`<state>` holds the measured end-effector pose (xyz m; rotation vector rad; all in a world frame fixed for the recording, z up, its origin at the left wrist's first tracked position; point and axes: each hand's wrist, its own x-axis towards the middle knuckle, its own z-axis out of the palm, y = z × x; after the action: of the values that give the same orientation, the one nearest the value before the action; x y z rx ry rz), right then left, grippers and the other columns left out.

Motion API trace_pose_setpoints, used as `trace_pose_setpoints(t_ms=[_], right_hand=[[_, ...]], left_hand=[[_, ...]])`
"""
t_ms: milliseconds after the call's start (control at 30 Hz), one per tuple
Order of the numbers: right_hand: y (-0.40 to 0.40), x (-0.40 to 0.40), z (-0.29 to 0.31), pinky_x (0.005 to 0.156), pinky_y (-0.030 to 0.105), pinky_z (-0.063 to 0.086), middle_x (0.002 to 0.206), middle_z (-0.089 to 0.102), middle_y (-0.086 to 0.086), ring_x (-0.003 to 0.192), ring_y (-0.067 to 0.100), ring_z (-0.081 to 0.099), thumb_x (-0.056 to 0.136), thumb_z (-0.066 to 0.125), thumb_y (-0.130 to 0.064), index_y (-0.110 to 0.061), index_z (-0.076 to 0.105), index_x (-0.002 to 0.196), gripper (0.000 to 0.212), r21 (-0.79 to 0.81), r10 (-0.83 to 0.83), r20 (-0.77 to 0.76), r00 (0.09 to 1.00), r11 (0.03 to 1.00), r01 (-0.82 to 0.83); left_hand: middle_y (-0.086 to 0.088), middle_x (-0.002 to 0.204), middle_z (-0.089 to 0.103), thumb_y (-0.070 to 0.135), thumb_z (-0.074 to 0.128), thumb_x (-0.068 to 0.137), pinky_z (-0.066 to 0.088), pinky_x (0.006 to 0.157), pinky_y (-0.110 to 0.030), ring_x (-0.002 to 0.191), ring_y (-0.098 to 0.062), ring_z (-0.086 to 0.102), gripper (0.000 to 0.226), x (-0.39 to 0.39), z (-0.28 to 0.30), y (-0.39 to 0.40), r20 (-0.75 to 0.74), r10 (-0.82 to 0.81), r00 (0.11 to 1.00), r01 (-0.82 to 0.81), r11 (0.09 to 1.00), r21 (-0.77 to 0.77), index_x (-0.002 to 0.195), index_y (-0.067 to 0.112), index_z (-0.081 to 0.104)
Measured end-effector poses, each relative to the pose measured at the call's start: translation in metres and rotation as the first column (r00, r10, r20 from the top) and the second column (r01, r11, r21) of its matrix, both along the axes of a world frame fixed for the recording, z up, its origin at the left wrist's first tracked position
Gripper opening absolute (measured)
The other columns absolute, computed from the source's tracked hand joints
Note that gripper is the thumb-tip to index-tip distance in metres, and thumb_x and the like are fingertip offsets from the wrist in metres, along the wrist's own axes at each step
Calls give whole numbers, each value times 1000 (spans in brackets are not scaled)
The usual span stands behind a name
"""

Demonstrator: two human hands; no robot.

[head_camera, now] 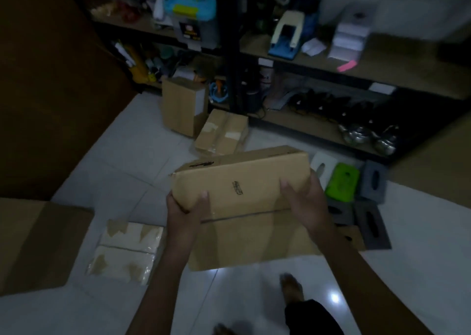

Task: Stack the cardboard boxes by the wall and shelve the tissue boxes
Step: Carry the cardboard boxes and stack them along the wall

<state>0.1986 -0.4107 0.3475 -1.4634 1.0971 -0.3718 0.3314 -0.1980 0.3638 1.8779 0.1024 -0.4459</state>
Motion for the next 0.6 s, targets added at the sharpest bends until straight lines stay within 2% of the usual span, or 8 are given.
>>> trace_pose_setpoints(t_ms=[67, 100, 167, 233, 333, 467, 600], right_hand=[[1, -38, 46, 92, 42, 56, 122, 66, -7, 108, 15, 64, 74, 72, -63, -32, 51, 137, 73, 2, -76, -18, 997, 997, 76], [0, -63, 72, 87, 35, 56, 121, 66, -7, 105, 13, 64, 78, 74, -57, -30, 52, 137, 68, -5, -110, -24, 994, 994, 110], [0, -104, 109, 73, 18, 48, 113, 64, -11, 95, 5, 60, 86, 75, -42, -27, 55, 134, 54, -36, -169, -51, 984, 985, 168], [-5, -154, 139, 68, 12, 41, 104, 61, -19, 88, -4, 56, 87, 75, -39, -31, 56, 129, 46, -43, -228, -66, 971, 973, 225], [-21, -228, 173, 74, 17, 44, 99, 56, -27, 86, -6, 53, 85, 76, -41, -41, 55, 122, 43, -28, -304, -66, 951, 953, 302], [-55, -339, 187, 97, 32, 49, 121, 58, -15, 111, 10, 54, 80, 78, -51, -38, 54, 139, 65, -30, -405, -77, 911, 914, 404], [-98, -454, 194, 98, 37, 53, 126, 63, -11, 114, 12, 60, 77, 76, -59, -45, 55, 137, 65, -34, -432, -55, 900, 902, 431]], left_hand=[[3, 127, 56, 36, 78, 87, 49, 75, -25, 110, -19, 57, 71, -25, 46, -9, -24, -60, 998, 60, 998, 8, 145, 17, 40], [2, 127, 57, 35, 78, 88, 48, 73, -23, 109, -18, 57, 70, -40, 71, -15, -34, -97, 995, 97, 995, 7, 144, 16, 41], [1, 130, 59, 37, 78, 87, 49, 78, -26, 113, -19, 59, 71, -69, 102, -23, -59, -152, 987, 153, 988, 16, 145, 17, 42], [-1, 134, 58, 37, 78, 87, 48, 85, -31, 115, -20, 57, 73, -104, 127, -37, -82, -211, 974, 213, 977, 23, 147, 17, 41], [-2, 133, 56, 37, 77, 88, 46, 89, -33, 111, -20, 54, 73, -166, 152, -71, -98, -282, 954, 287, 957, 39, 147, 16, 40], [-2, 128, 55, 38, 78, 87, 45, 90, -35, 110, -22, 54, 73, -261, 170, -128, -141, -359, 923, 368, 929, 44, 146, 16, 40], [0, 124, 61, 37, 79, 86, 44, 84, -30, 105, -20, 58, 66, -359, 181, -188, -106, -421, 901, 425, 905, 15, 140, 15, 49]])
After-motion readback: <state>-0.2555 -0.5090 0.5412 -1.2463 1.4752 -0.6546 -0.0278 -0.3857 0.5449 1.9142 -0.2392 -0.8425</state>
